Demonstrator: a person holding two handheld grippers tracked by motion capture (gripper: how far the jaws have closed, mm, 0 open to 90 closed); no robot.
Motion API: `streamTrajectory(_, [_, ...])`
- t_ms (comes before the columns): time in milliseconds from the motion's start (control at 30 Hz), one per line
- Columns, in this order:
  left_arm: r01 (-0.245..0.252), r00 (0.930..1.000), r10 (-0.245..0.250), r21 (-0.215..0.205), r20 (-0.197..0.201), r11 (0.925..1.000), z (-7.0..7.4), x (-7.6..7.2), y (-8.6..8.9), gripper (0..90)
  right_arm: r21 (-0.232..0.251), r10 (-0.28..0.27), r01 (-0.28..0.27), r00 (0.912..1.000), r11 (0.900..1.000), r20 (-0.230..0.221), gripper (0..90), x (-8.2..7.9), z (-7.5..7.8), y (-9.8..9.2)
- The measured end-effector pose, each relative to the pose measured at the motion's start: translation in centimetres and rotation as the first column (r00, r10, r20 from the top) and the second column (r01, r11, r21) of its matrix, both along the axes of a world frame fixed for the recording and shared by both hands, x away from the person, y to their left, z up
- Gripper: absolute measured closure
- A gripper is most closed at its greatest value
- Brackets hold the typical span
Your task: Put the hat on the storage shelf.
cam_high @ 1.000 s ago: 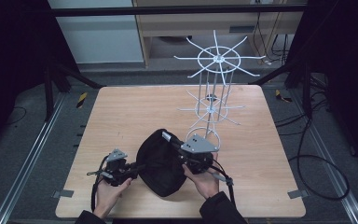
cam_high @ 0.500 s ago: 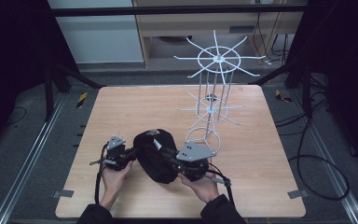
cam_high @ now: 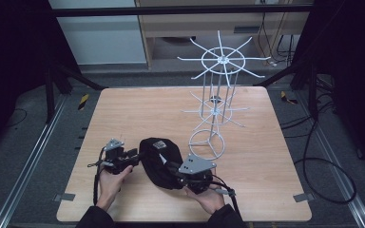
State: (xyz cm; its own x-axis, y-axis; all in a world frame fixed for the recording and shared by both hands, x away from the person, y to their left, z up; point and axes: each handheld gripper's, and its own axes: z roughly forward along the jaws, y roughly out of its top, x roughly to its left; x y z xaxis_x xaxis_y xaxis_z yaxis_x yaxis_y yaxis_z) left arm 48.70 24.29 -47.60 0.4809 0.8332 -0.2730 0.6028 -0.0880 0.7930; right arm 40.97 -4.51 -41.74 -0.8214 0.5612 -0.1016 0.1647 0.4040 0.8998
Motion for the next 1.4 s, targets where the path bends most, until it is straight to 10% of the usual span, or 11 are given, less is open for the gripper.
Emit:
streamTrajectory(367, [0.028, 0.9976, -0.022, -0.092, 0.065, 0.9954, 4.9, -3.1, 3.1, 43.4, -0.027, 0.019, -0.019, 0.9998, 0.999, -0.006, 83.0, -0.7, -0.7, 0.0])
streamTrajectory(733, [0.150, 0.9772, -0.149, 0.008, 0.151, 0.9887, 10.1, -4.0, -0.8, 34.5, -0.048, 0.059, -0.060, 0.9981, 0.997, -0.019, 81.6, -1.5, -1.4, 0.9])
streamTrajectory(933, [0.218, 0.9625, -0.228, 0.087, 0.146, 0.9722, 10.4, -4.3, -3.5, 29.1, -0.056, 0.074, -0.075, 0.9968, 0.996, -0.031, 81.1, -1.7, -1.5, 1.3])
streamTrajectory(1400, [0.158, 0.9797, -0.175, 0.160, 0.098, 0.9745, 8.7, -5.0, -5.3, 23.1, -0.089, 0.108, -0.112, 0.9932, 0.990, -0.044, 79.2, -2.1, -2.1, 2.7])
